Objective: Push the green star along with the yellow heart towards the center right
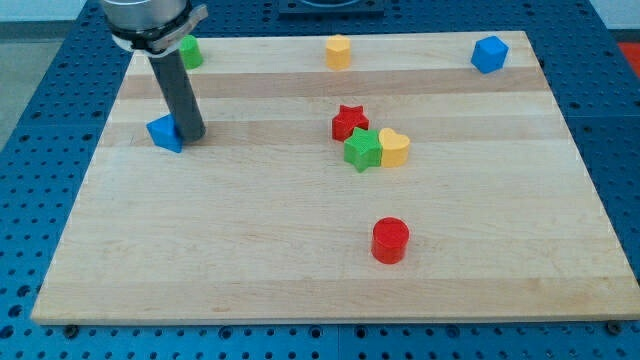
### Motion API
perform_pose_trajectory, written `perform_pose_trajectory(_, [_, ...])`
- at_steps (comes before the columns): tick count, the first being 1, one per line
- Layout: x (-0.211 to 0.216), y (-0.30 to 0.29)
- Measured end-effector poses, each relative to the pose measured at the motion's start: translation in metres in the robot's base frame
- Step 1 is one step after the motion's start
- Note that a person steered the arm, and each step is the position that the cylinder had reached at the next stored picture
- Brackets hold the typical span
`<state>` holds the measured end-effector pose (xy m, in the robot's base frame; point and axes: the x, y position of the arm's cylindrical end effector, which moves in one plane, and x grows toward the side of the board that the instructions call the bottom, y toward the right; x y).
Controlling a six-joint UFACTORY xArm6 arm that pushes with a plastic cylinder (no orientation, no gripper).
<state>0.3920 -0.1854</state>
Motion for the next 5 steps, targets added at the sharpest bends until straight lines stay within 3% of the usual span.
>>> perform_pose_trajectory(3, [0.009, -0.007])
perform_pose_trajectory(5, [0.010, 0.102])
